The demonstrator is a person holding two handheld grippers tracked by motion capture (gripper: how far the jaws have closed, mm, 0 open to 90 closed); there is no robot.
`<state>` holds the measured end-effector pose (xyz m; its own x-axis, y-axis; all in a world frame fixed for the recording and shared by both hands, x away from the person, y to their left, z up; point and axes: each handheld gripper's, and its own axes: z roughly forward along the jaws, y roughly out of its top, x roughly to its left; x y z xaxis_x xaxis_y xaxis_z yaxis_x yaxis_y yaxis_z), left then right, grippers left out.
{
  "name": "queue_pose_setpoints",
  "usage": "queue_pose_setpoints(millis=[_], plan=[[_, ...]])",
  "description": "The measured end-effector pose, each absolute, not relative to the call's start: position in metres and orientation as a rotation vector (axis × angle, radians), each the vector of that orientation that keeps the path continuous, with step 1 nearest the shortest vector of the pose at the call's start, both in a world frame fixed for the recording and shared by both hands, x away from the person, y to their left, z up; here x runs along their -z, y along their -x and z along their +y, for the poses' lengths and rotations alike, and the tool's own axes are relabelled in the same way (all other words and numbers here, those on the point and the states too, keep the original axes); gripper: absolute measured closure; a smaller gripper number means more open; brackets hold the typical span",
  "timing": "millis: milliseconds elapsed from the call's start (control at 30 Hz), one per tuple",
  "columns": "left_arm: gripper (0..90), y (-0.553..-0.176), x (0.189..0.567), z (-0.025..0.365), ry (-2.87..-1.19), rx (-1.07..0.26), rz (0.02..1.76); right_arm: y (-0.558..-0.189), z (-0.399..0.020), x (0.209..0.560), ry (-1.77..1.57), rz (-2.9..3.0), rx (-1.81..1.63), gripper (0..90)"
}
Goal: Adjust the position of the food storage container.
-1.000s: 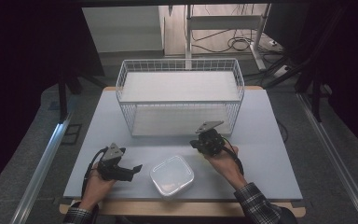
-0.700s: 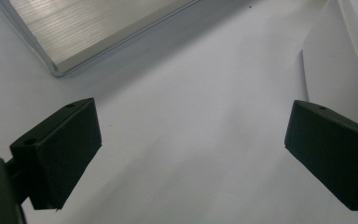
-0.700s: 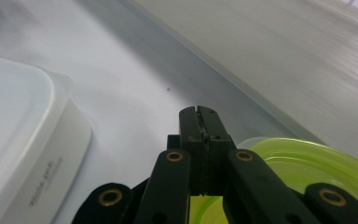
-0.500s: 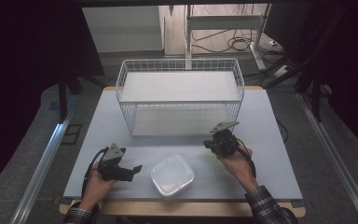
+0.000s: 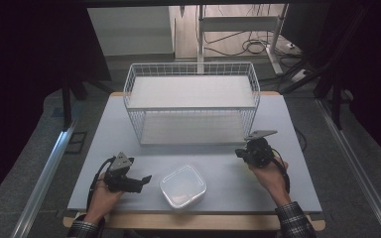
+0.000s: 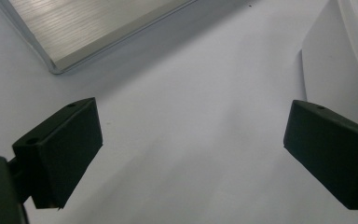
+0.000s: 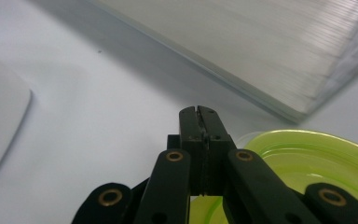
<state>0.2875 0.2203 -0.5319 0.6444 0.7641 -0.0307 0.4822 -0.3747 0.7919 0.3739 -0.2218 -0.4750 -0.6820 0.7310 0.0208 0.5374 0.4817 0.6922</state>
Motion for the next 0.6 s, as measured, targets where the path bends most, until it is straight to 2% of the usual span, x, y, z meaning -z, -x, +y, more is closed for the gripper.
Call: queue_pose_setpoints(millis=[600], plan=[[6.0,-0.286,0.53,0.218,-2.077,-0.413,0.98,-0.365,-0.276,0.471,-1.226,2.332,-1.008,89.6]])
